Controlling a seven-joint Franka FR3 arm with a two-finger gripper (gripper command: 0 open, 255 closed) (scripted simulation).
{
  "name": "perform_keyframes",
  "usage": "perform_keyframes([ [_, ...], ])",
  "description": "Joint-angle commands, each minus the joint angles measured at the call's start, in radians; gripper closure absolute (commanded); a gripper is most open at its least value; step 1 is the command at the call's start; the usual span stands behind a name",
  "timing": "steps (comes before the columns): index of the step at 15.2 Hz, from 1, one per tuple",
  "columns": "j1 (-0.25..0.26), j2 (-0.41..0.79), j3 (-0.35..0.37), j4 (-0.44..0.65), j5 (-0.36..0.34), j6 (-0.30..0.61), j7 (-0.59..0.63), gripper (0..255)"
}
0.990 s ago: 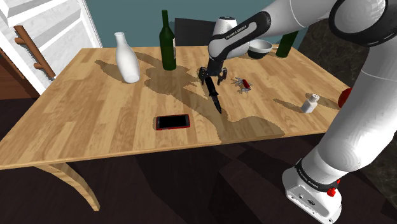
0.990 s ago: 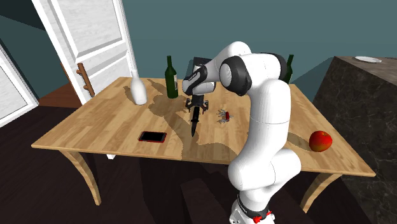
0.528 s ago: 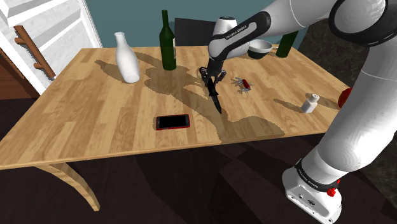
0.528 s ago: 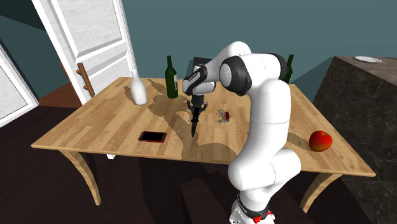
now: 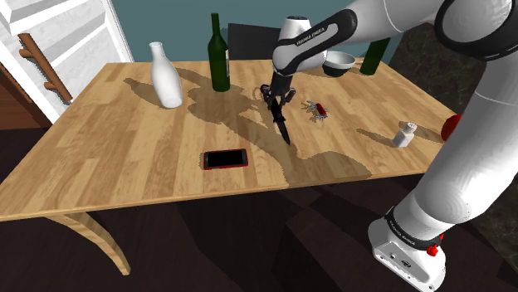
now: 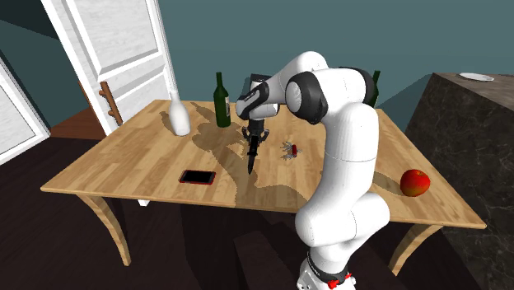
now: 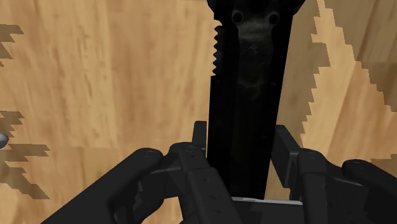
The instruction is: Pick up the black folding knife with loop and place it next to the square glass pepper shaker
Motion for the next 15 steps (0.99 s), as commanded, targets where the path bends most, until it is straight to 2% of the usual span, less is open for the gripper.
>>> perform_keyframes([
  [1, 0.000, -0.013, 0.001, 0.010, 0.001, -0.023, 0.002, 255],
  [15, -0.003, -0.094, 0.001, 0.101, 0.004, -0.195, 0.007, 255],
])
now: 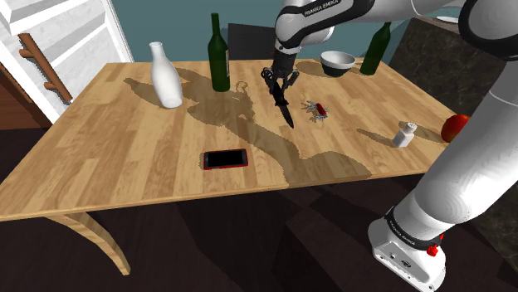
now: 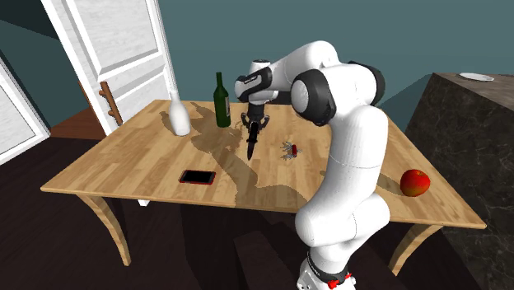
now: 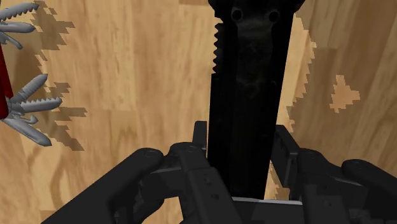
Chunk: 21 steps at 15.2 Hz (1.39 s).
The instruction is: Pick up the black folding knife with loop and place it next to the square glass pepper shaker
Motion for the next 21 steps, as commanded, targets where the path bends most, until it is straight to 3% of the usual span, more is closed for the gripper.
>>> perform_keyframes([
  [1, -0.001, -0.005, 0.000, 0.021, 0.000, -0.026, 0.000, 255],
  [13, -0.002, -0.040, -0.001, 0.129, 0.000, -0.169, 0.007, 255],
  [21, -0.084, -0.222, -0.080, -0.087, 0.030, -0.146, -0.167, 255],
])
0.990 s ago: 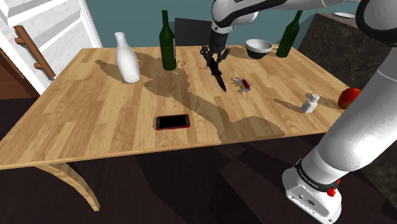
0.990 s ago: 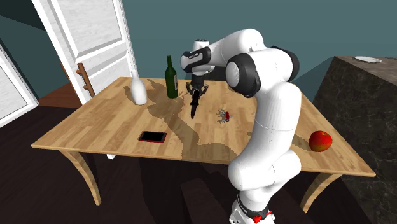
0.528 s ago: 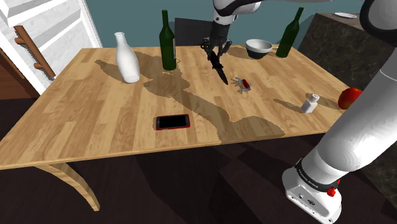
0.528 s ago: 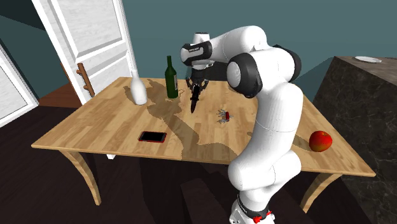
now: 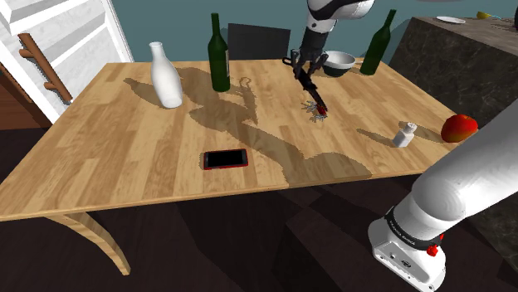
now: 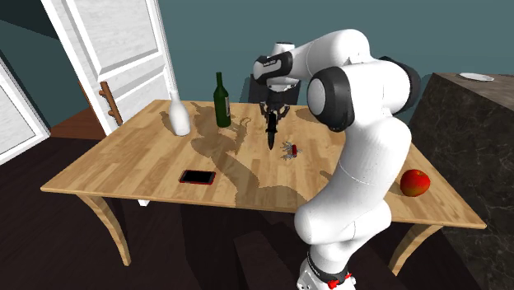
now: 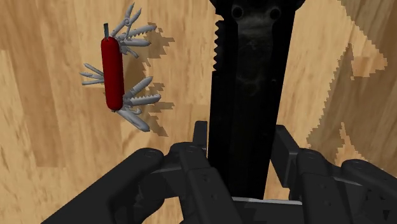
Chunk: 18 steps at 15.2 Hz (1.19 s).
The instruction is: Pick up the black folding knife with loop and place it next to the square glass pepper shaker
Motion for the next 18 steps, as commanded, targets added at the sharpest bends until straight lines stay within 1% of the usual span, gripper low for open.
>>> perform_keyframes([
  [1, -0.020, -0.038, -0.023, -0.042, 0.004, 0.001, -0.046, 255],
  [9, -0.098, -0.163, -0.130, -0.172, -0.007, -0.009, -0.225, 255],
  [14, -0.149, -0.213, -0.205, -0.215, -0.028, -0.024, -0.339, 255],
  [18, -0.191, -0.235, -0.268, -0.230, -0.047, -0.037, -0.432, 255],
])
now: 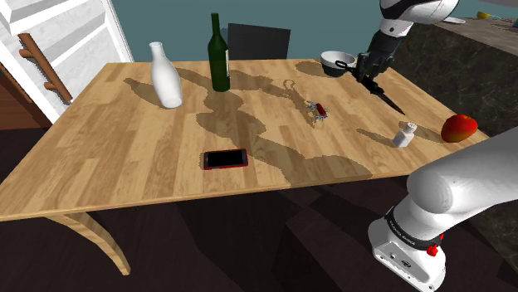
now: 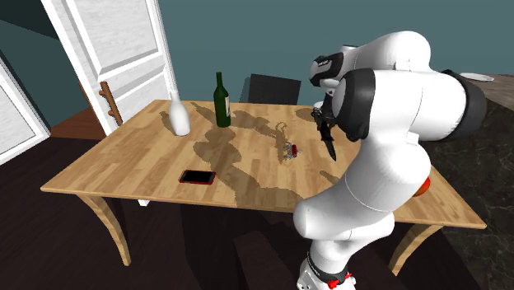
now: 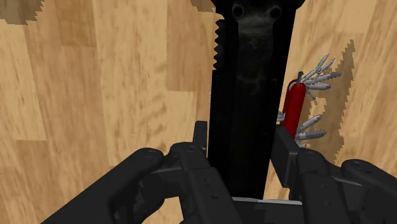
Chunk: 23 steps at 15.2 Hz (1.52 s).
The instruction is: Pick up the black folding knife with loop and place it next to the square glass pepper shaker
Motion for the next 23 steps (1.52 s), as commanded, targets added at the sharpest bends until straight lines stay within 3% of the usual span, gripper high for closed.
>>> perform_keyframes([
  [1, -0.019, -0.009, -0.030, -0.004, -0.009, -0.007, -0.045, 255],
  [13, -0.131, 0.044, -0.236, 0.075, -0.043, -0.051, -0.347, 255],
  [21, -0.196, 0.179, -0.379, 0.219, 0.000, -0.088, -0.578, 255],
  [23, -0.197, 0.185, -0.380, 0.197, 0.003, -0.062, -0.582, 255],
])
